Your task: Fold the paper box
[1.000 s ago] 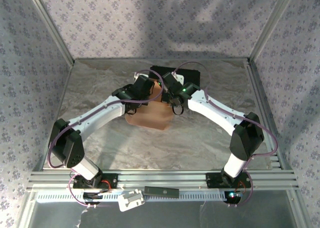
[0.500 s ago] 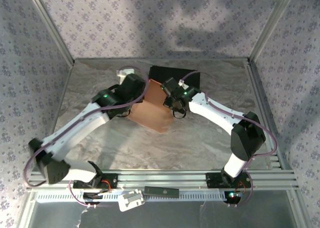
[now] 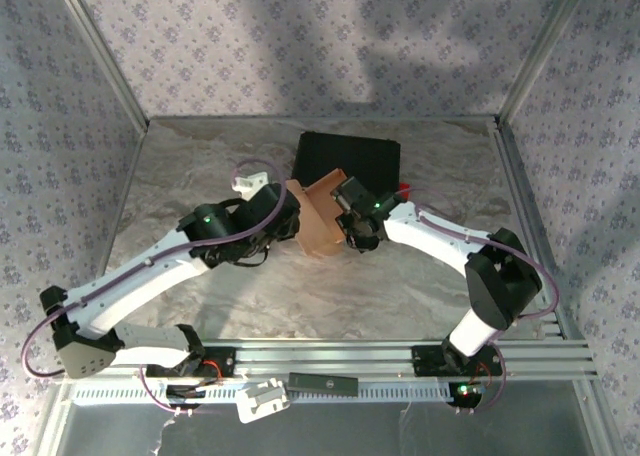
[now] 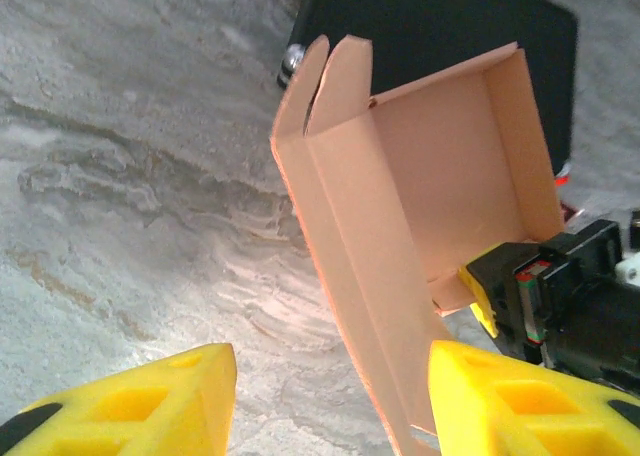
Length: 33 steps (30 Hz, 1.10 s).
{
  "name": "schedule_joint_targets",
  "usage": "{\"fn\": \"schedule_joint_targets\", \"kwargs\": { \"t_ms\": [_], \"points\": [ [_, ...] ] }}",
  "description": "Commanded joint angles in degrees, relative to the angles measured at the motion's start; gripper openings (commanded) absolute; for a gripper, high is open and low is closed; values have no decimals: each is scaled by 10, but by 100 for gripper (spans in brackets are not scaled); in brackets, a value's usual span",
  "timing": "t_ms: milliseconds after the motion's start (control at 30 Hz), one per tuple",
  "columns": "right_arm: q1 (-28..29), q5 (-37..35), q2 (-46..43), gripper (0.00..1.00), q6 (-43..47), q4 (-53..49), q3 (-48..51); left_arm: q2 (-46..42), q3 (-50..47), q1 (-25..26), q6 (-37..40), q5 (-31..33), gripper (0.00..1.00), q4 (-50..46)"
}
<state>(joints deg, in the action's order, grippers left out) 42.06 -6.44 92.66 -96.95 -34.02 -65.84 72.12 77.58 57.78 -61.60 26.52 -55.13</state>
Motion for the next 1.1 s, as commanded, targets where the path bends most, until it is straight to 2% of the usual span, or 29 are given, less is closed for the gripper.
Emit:
{"fn": "schedule_joint_targets", "kwargs": {
  "t_ms": [0,433,533,633,700,733,833,900,967,1067],
  "points": [
    [4,2,-18,0,-61,15,12,10,2,2,-14,-16,52,-8],
    [7,9,-27,0,-74,30,29,75,3,1,-8,-1,25,-7],
    [9,7,-26,0,-76,28,28,86,8,1,-2,4,15,-6],
    [12,7,-26,0,-77,27,30,97,15,1,4,15,1,-15],
    [13,14,-27,0,-71,32,33,107,25,1,24,25,0,-26],
    [14,14,-29,6,-69,30,34,112,32,0,37,31,0,-35],
    [27,-24,-54,45,-53,9,41,120,57,-6,106,32,0,-53],
    [41,-65,-81,62,-8,2,40,119,70,-14,170,22,0,-55],
    [59,-102,-112,71,37,-9,33,115,80,-26,222,11,0,-58],
    [80,-150,-168,78,104,-29,28,115,100,-54,314,-19,0,-55]
  ]
}}
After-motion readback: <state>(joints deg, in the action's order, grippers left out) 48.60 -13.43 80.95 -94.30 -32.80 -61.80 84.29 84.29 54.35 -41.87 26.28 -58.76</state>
